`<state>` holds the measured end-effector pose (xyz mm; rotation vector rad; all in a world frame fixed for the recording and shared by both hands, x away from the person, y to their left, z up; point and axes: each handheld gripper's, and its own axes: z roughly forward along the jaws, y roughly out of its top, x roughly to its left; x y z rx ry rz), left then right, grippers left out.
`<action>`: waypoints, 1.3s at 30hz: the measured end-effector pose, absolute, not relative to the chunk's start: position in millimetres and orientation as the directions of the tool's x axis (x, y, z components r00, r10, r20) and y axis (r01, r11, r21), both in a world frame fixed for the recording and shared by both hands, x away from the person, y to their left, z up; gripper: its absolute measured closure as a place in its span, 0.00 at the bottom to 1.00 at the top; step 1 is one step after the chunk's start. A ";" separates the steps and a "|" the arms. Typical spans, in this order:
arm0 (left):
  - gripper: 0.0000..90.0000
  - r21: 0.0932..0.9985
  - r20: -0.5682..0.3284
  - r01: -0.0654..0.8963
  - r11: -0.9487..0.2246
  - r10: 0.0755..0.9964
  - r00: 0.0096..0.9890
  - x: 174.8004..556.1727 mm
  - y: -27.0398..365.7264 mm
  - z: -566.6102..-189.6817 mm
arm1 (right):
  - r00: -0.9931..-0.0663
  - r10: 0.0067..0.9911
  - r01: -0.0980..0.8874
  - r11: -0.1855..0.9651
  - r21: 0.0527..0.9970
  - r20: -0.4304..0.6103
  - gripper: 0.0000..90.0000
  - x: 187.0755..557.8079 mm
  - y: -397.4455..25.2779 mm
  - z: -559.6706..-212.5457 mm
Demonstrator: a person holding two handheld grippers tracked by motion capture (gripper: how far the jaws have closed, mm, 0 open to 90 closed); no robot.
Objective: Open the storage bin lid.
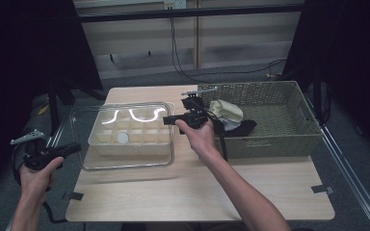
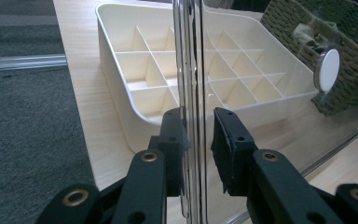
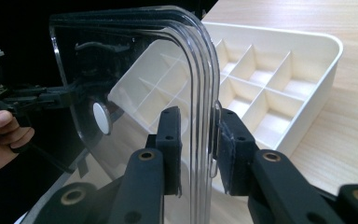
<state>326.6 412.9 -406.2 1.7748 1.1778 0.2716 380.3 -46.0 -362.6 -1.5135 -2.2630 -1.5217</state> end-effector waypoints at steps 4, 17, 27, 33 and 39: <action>0.83 0.797 -0.301 0.599 -0.081 0.806 0.510 321.3 412.5 -405.9 | -0.531 0.687 0.719 0.056 0.693 0.496 0.81 373.6 -47.9 -366.8; 0.83 0.782 -0.308 0.617 -0.083 0.809 0.500 300.1 416.0 -412.2 | -0.532 0.674 0.743 0.081 0.664 0.512 0.81 352.2 -47.2 -383.9; 0.84 0.753 -0.312 0.650 -0.099 0.817 0.486 287.8 417.8 -424.7 | -0.516 0.677 0.779 0.115 0.616 0.526 0.80 338.9 -44.5 -408.1; 0.84 0.739 -0.327 0.667 -0.094 0.816 0.477 277.7 418.4 -432.7 | -0.518 0.675 0.788 0.136 0.601 0.526 0.80 332.2 -43.4 -415.8; 0.84 0.725 -0.340 0.683 -0.092 0.814 0.470 272.7 418.5 -439.5 | -0.522 0.676 0.787 0.146 0.600 0.520 0.81 327.2 -43.0 -420.9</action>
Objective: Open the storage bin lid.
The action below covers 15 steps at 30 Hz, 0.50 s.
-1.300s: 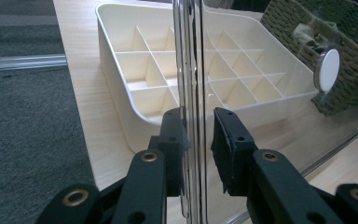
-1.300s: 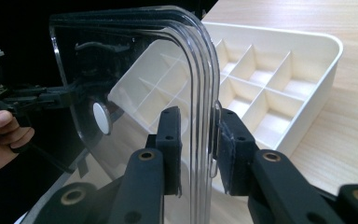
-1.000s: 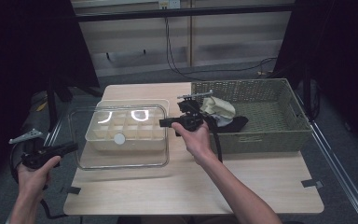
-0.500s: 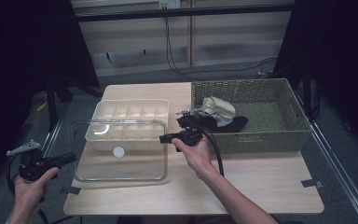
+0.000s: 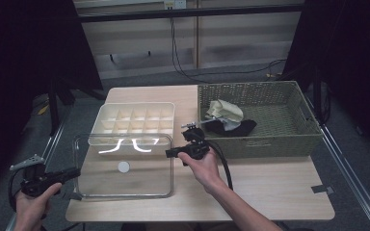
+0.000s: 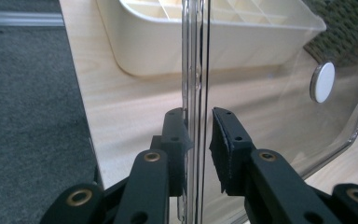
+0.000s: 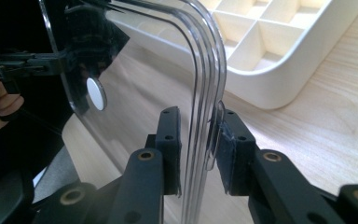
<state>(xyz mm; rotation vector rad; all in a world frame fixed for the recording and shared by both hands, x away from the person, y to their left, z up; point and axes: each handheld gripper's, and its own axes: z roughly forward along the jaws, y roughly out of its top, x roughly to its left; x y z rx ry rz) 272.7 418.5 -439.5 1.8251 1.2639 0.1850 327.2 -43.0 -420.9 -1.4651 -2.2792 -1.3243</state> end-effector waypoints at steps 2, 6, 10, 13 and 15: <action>0.84 0.721 -0.338 0.686 -0.096 0.816 0.469 271.6 418.1 -441.6 | -0.522 0.681 0.787 0.150 0.599 0.514 0.80 326.3 -42.8 -423.2; 0.81 0.706 -0.345 0.701 -0.100 0.816 0.464 270.1 417.8 -448.7 | -0.534 0.694 0.774 0.172 0.609 0.483 0.80 322.3 -39.9 -426.9; 0.79 0.688 -0.363 0.719 -0.094 0.813 0.454 267.6 418.7 -457.4 | -0.533 0.691 0.780 0.177 0.600 0.488 0.80 320.4 -39.1 -432.2; 0.78 0.684 -0.376 0.724 -0.084 0.810 0.449 266.8 418.9 -461.3 | -0.516 0.684 0.798 0.165 0.580 0.516 0.80 319.9 -39.7 -439.5; 0.76 0.680 -0.371 0.727 -0.094 0.811 0.453 266.8 418.0 -463.7 | -0.515 0.691 0.799 0.172 0.576 0.508 0.78 318.3 -38.8 -443.1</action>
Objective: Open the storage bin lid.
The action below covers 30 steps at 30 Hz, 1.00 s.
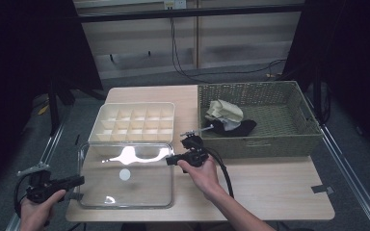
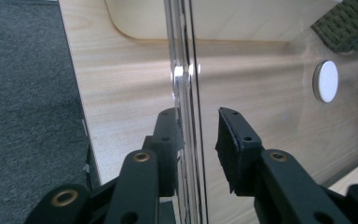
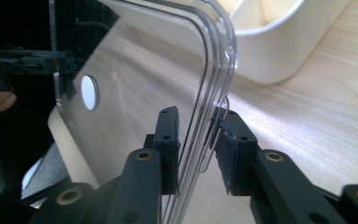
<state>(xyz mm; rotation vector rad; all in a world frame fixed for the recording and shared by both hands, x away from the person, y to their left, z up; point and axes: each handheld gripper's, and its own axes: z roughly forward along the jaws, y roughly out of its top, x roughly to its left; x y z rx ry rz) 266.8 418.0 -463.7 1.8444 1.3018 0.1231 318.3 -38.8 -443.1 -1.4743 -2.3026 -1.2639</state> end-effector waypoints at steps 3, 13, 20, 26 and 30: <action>0.73 0.672 -0.363 0.733 -0.106 0.816 0.451 266.9 416.3 -466.2 | -0.511 0.693 0.804 0.177 0.567 0.508 0.77 317.2 -37.7 -447.1; 0.67 0.651 -0.365 0.750 -0.120 0.816 0.448 267.1 416.2 -477.1 | -0.521 0.719 0.800 0.224 0.557 0.459 0.69 315.3 -28.6 -459.7; 0.64 0.636 -0.392 0.766 -0.089 0.818 0.421 268.9 415.2 -484.5 | -0.510 0.726 0.808 0.221 0.546 0.461 0.67 317.1 -27.3 -467.8; 0.60 0.626 -0.369 0.771 -0.119 0.825 0.427 271.9 412.6 -486.5 | -0.498 0.739 0.816 0.222 0.533 0.454 0.67 316.8 -28.0 -476.8; 0.57 0.611 -0.357 0.782 -0.127 0.837 0.415 272.3 410.5 -489.4 | -0.502 0.750 0.814 0.241 0.529 0.431 0.67 315.5 -25.8 -481.1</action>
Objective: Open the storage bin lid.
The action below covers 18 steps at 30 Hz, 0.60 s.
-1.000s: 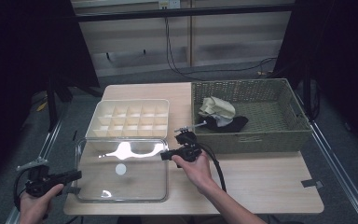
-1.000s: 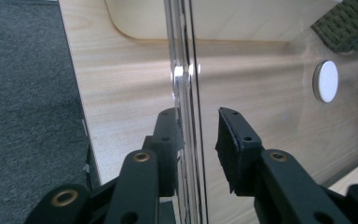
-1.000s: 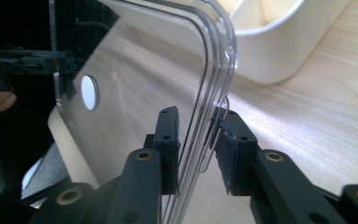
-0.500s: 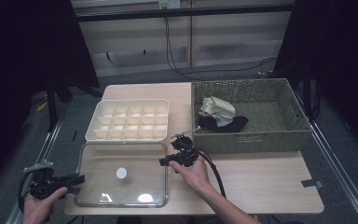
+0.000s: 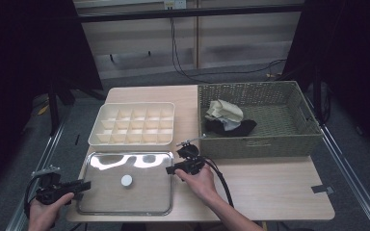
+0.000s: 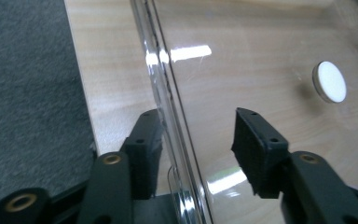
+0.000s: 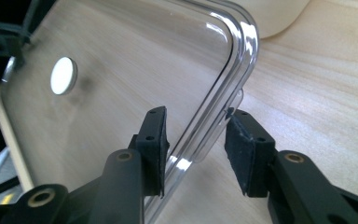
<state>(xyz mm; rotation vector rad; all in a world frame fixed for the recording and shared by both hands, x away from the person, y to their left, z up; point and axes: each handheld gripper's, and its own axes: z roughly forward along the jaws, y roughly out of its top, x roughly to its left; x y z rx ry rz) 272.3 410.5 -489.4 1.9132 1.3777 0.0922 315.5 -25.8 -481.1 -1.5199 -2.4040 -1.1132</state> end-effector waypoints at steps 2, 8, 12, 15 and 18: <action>0.56 0.611 -0.371 0.784 -0.108 0.836 0.404 272.6 411.1 -492.3 | -0.507 0.756 0.811 0.254 0.528 0.415 0.67 315.1 -25.0 -483.4; 0.53 0.604 -0.383 0.790 -0.104 0.832 0.402 274.6 411.7 -492.6 | -0.504 0.751 0.817 0.256 0.516 0.427 0.66 317.3 -25.4 -486.9; 0.51 0.612 -0.371 0.783 -0.108 0.836 0.405 274.0 410.4 -492.9 | -0.511 0.755 0.812 0.268 0.518 0.410 0.65 317.5 -23.5 -488.6; 0.50 0.608 -0.380 0.787 -0.105 0.832 0.404 274.3 411.2 -492.9 | -0.511 0.753 0.813 0.267 0.517 0.414 0.65 317.5 -23.3 -490.4; 0.50 0.613 -0.375 0.783 -0.107 0.833 0.407 275.3 410.2 -493.1 | -0.514 0.753 0.812 0.271 0.517 0.412 0.65 317.9 -23.6 -490.3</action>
